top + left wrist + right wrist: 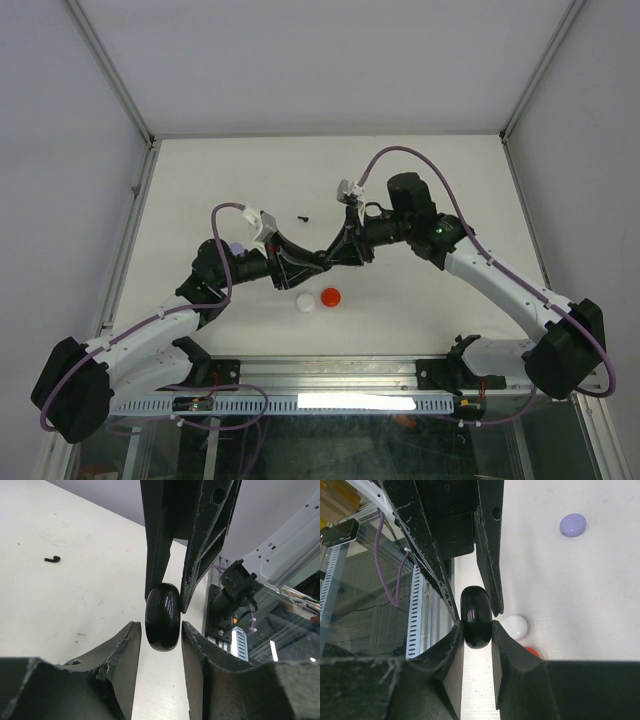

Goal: Insert the wireless bluetooth earbuds into the charging case
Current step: Open the charging case.

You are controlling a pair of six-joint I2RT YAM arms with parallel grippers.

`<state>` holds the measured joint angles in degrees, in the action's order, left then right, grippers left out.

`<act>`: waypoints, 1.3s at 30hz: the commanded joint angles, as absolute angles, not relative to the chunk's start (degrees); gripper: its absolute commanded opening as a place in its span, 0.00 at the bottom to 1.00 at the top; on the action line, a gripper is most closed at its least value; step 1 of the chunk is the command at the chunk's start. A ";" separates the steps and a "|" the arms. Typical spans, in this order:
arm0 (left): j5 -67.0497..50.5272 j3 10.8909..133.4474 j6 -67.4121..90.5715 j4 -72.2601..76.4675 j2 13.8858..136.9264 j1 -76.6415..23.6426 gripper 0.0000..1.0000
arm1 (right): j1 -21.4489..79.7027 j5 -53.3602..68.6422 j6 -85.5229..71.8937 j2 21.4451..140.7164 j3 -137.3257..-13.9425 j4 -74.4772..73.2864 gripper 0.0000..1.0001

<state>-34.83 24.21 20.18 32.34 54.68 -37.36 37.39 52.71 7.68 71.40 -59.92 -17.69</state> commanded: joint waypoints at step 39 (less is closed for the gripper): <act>-41.05 22.74 8.67 35.96 50.99 -36.70 0.00 | 40.43 34.78 8.00 63.95 -58.28 -9.74 0.46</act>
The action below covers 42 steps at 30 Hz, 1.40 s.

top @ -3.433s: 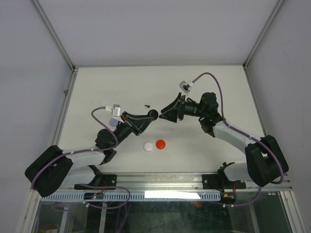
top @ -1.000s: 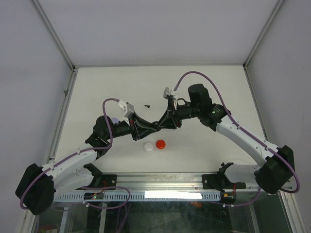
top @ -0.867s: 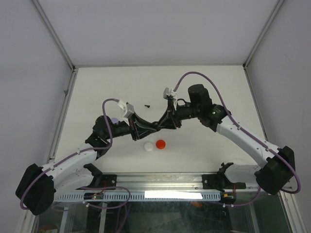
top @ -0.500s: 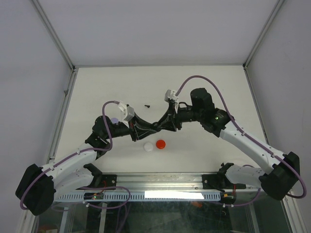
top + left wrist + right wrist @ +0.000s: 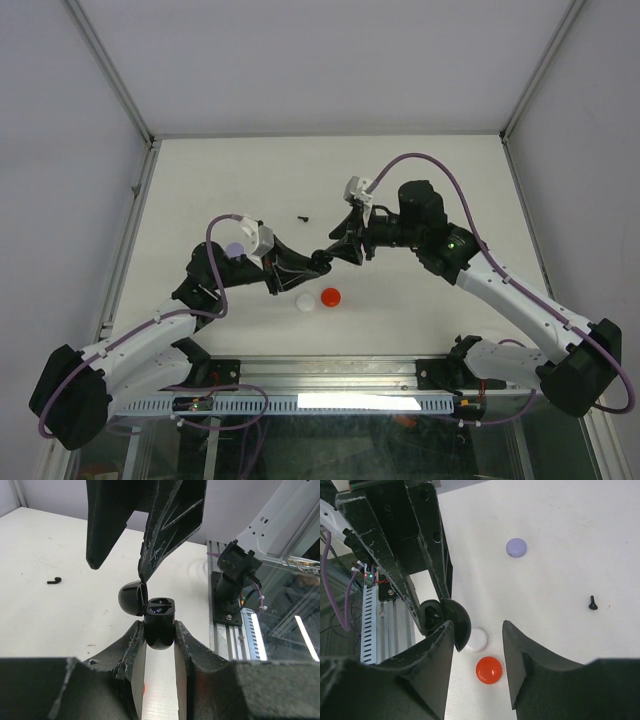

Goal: Insert the wireless bluetooth earbuds into the charging case
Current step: Open the charging case, then pick up the earbud from the center of the board.

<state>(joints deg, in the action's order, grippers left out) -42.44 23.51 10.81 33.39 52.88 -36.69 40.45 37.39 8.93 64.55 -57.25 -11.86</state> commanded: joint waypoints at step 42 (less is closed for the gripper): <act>-14.05 9.79 15.37 44.96 54.82 -36.56 0.00 | 10.07 2.65 -9.18 108.53 -72.32 -12.87 0.45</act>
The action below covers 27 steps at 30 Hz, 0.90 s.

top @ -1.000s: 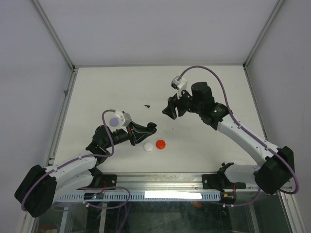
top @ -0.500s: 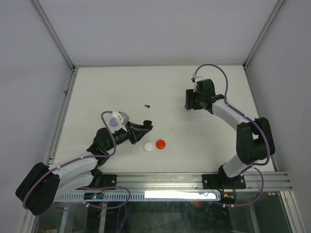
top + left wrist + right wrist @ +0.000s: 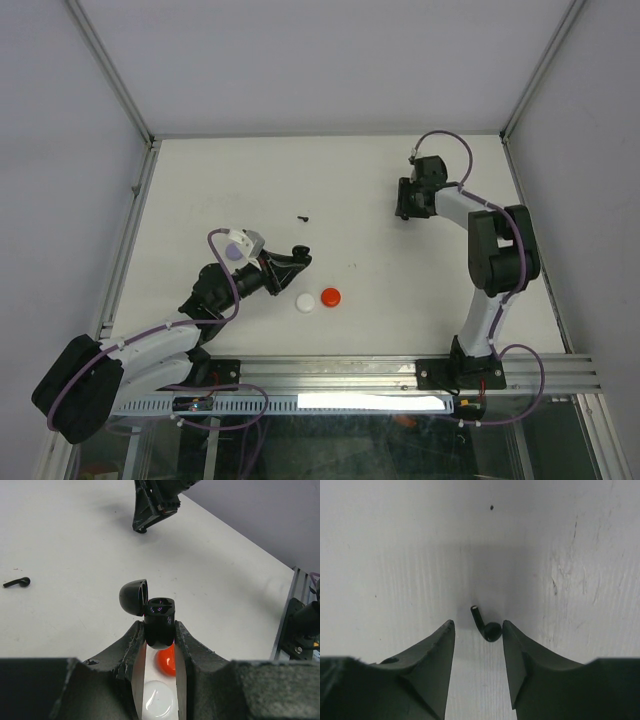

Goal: Insert the wireless bluetooth earbuds into the charging case
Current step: Pick up the earbud from the center of the board.

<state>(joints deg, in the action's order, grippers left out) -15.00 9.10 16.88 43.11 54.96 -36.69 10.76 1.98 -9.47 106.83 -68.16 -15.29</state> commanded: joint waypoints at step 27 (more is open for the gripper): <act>-13.62 10.20 15.32 40.74 49.17 -36.47 0.00 | 23.37 5.84 -2.88 108.56 -71.27 -29.69 0.20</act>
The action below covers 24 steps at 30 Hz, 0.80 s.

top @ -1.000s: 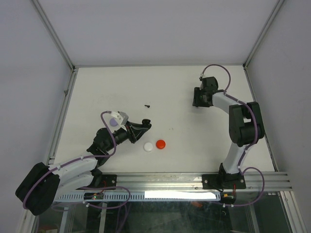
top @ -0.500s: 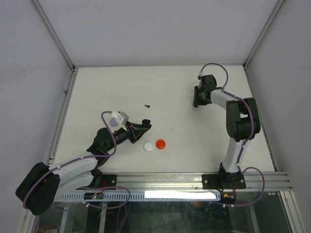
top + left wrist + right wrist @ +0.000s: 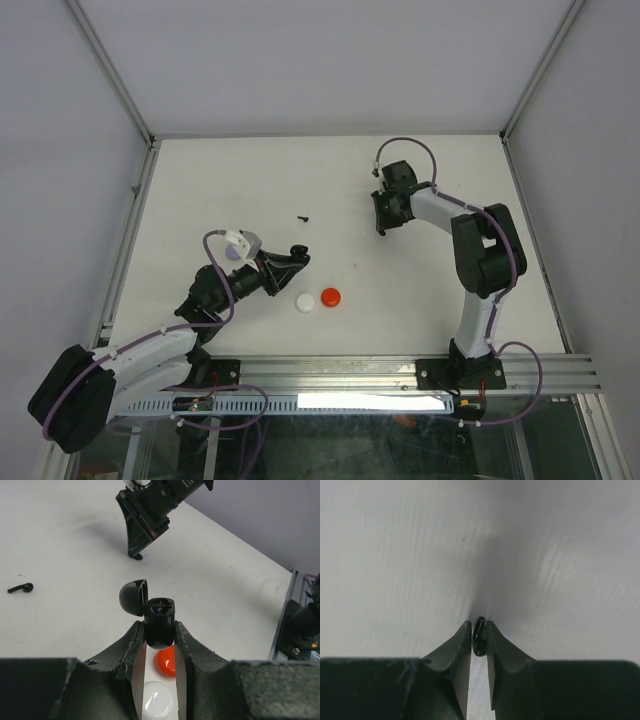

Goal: Insert the wireless bluetooth earbuds into the charging case
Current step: Pick up the earbud from the center of the board.

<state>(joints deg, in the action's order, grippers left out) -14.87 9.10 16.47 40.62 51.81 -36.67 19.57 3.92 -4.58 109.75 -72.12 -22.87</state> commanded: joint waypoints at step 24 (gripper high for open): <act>-13.40 10.71 15.25 37.26 45.67 -36.43 0.00 | 30.30 -1.70 -2.13 98.22 -68.85 -32.55 0.37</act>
